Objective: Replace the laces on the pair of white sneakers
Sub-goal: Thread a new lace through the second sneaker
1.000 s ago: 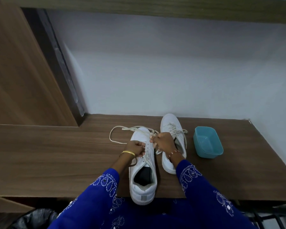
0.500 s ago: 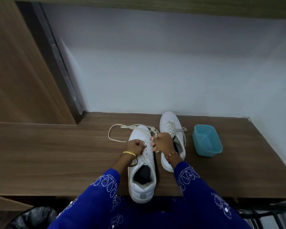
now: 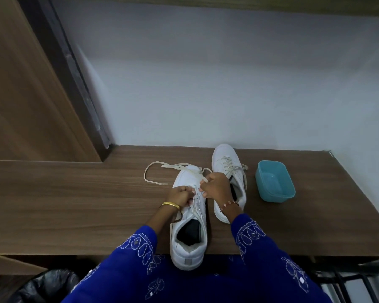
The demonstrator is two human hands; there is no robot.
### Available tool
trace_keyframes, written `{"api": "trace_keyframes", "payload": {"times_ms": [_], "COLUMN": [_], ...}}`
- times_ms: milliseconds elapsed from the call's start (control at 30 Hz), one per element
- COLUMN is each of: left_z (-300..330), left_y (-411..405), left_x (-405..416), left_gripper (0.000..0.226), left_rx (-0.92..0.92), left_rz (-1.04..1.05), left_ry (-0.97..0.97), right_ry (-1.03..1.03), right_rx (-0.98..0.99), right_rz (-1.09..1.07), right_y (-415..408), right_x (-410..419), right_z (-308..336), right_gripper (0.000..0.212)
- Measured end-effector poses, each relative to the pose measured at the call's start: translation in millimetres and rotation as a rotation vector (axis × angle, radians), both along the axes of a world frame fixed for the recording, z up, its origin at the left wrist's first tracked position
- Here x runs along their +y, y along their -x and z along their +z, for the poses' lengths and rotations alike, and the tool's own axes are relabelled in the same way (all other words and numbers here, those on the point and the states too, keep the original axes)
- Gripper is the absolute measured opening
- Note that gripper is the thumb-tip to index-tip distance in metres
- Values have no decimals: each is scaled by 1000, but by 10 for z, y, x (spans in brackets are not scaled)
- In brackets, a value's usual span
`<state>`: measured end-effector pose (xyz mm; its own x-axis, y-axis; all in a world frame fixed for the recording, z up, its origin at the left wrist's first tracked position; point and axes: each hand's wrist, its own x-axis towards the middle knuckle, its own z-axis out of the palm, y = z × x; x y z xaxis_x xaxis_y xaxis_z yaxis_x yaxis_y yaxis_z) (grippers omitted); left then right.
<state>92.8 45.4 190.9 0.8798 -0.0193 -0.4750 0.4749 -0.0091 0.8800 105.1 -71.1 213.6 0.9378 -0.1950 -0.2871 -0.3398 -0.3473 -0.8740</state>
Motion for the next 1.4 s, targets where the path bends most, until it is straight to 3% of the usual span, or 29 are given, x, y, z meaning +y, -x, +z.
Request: {"api": "trace_keyframes", "payload": {"times_ms": [133,300,500,700,833,967,1133,1233,1333,1400], "left_z": [-40,-4,66,94,65,56,99,83,122,129], "left_y": [12,-14,-59,-8,-16,-18,33,38,35,1], "left_x": [0,13,31,21,33,23,-17,-16,-24,-27], "left_gripper": [36,40,27,22,38,30,21,31,9,21], "left_rx": [-57,-209,-319,-317,-313,-312,-317,-311,-305,-311], "left_rz": [-26,-162,-284,-282,-296,-303,-263,-255,-257,-253], "left_ry": [-96,-371,-593,-589,-595,-629,-666,-681,-748,-840], "right_ry": [-65,29,-65,-24,88,275,318,393,404,386], "right_rx": [51,55,124,196,202,64,-57,-121,-141,-138], "right_rz": [-16,36,71,126,159,121,138,198,233,232], "right_y": [-6,18,-33,-64,-64,-22,8,30,31,22], "right_x": [-3,-40,-74,-86,-92,-121,-84,-42,-34,-49], "right_z": [32,52,29,36,-14,-87,-146,-123,-112,-126], "right_gripper": [37,22,39,33,36,15,19,17,16,17]}}
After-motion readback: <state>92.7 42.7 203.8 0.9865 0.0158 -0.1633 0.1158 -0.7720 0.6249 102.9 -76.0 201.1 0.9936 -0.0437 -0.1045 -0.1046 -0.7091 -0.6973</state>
